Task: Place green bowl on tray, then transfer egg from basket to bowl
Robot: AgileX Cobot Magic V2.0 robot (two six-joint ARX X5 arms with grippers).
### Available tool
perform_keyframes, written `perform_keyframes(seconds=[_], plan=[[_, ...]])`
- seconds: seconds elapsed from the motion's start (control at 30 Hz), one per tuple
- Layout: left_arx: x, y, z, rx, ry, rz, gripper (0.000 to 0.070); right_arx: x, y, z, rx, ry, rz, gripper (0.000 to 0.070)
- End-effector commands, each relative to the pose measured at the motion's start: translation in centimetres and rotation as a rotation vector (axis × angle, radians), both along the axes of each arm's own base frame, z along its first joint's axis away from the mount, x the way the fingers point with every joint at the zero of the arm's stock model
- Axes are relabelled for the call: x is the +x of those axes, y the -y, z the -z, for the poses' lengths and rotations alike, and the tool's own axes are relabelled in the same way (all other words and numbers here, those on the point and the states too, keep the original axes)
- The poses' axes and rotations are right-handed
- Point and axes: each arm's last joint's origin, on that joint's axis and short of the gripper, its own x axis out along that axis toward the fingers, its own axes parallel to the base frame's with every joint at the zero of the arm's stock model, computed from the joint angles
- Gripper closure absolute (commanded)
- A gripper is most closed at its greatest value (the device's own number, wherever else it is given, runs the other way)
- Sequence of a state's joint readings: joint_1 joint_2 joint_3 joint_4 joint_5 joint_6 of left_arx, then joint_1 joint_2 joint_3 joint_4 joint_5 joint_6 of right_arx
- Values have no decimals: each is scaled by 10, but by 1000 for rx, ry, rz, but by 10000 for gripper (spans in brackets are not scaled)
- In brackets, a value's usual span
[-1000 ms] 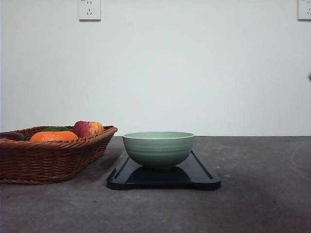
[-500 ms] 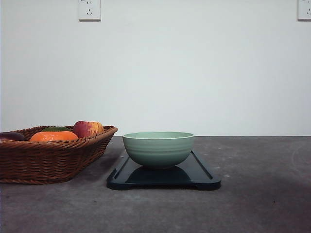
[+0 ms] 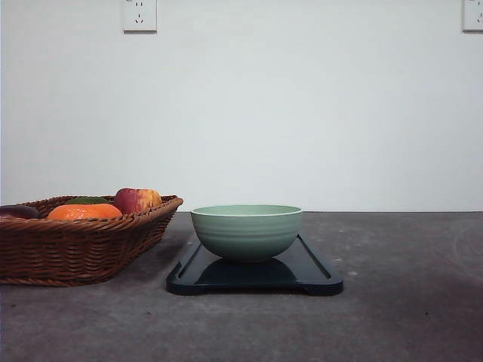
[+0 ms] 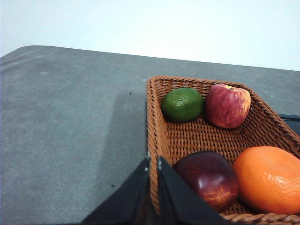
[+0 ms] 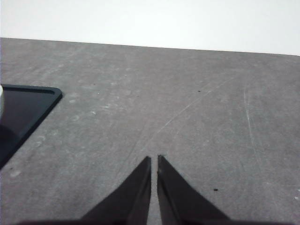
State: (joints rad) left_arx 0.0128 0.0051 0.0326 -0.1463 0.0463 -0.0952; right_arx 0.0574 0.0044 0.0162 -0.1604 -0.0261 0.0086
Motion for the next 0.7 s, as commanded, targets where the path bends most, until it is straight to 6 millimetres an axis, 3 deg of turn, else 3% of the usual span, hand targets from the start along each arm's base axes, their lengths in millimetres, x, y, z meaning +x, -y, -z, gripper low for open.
perform_keyframes(seconds=[0.0,0.67], plan=[[1,0,5,-2,-7,-6,686,0,0,0,17,6,4,684],[1,0,5,-2,-7,-6,687,0,0,0,17,6,4,684]])
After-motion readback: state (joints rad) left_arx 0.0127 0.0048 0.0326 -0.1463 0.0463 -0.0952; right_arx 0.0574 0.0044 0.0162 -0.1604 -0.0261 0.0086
